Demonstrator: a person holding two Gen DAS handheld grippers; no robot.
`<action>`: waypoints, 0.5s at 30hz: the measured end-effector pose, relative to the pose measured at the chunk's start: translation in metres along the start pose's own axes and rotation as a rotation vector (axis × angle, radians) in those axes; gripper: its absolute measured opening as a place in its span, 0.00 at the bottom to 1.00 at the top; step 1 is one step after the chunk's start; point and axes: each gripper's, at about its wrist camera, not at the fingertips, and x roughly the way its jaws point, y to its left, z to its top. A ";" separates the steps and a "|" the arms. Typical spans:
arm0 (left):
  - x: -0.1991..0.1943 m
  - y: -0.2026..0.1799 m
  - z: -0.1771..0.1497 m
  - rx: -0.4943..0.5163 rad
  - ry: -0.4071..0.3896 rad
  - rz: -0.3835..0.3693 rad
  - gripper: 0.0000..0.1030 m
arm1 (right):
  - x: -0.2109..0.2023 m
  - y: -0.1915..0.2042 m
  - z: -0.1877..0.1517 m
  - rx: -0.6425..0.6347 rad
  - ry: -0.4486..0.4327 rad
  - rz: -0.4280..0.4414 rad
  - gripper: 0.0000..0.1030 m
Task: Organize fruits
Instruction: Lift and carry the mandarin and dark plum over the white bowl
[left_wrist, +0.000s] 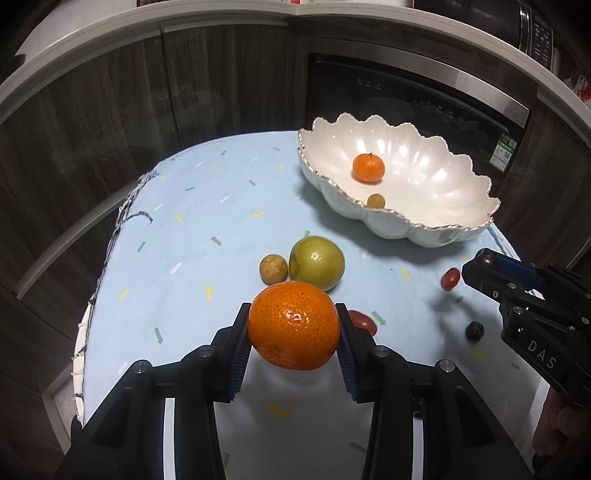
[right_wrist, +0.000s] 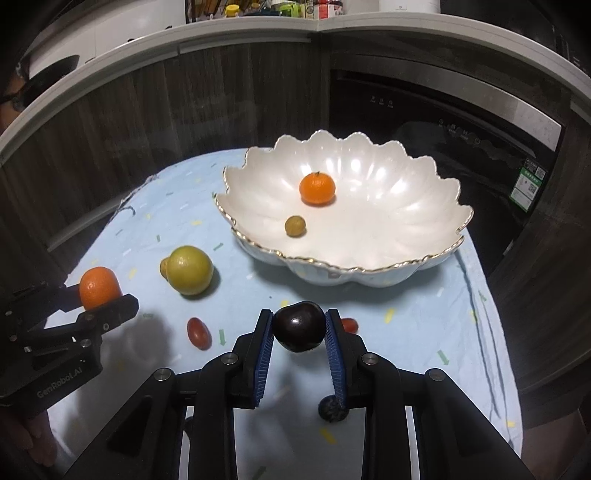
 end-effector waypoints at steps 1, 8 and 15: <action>-0.002 -0.001 0.002 0.002 -0.004 -0.001 0.41 | -0.002 -0.001 0.001 0.002 -0.004 0.000 0.29; -0.006 -0.010 0.014 0.006 -0.019 -0.016 0.41 | -0.009 -0.012 0.010 0.013 -0.028 -0.011 0.29; -0.007 -0.021 0.028 0.015 -0.038 -0.030 0.40 | -0.016 -0.027 0.022 0.025 -0.058 -0.025 0.29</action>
